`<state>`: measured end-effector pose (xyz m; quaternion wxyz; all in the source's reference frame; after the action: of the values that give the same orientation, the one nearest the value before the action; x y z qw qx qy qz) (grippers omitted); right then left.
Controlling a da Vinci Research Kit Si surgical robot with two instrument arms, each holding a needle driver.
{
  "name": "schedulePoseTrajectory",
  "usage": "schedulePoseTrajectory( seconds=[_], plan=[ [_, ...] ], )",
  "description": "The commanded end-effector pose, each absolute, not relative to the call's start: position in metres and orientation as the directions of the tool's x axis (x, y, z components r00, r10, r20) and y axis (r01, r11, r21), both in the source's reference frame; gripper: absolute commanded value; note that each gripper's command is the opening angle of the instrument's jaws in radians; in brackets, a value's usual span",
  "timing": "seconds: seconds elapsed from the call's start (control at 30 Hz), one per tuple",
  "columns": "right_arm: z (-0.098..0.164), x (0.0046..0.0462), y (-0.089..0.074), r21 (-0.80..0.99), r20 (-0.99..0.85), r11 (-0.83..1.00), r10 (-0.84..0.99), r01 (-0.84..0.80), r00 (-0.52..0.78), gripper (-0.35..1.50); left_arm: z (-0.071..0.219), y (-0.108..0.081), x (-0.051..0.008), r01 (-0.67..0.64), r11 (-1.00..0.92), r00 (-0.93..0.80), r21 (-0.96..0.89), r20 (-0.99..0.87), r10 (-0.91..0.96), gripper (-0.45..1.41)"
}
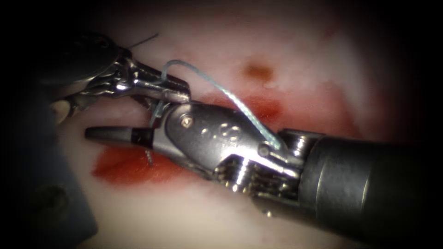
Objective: Wound Closure
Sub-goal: Cut the suture with the right tool.
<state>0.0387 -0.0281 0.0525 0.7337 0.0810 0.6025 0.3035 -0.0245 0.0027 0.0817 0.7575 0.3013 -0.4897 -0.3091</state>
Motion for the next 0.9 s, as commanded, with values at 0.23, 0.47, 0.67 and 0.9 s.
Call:
schedulePoseTrajectory(
  seconds=[0.23,0.47,0.67,0.9],
  plan=[
    [0.0524,0.0401,-0.0276,0.478,-0.841,0.807,0.534,-0.347,0.086,0.99,0.0813,0.004,-0.0248,0.176,0.627,0.325,0.759,0.556,-0.765,-0.45],
    [0.0525,0.04,-0.0274,0.455,-0.852,0.817,0.515,-0.355,0.093,0.12,0.0814,0.0039,-0.0248,0.176,0.627,0.325,0.759,0.556,-0.765,-0.45],
    [0.0525,0.0399,-0.0273,0.43,-0.865,0.832,0.491,-0.352,0.104,-0.35,0.0814,0.0039,-0.0249,0.176,0.627,0.325,0.758,0.557,-0.764,-0.45],
    [0.0526,0.0397,-0.0269,0.442,-0.865,0.844,0.491,-0.303,0.106,-0.35,0.0814,0.0038,-0.0249,0.181,0.624,0.323,0.76,0.553,-0.768,-0.45]
  ],
)
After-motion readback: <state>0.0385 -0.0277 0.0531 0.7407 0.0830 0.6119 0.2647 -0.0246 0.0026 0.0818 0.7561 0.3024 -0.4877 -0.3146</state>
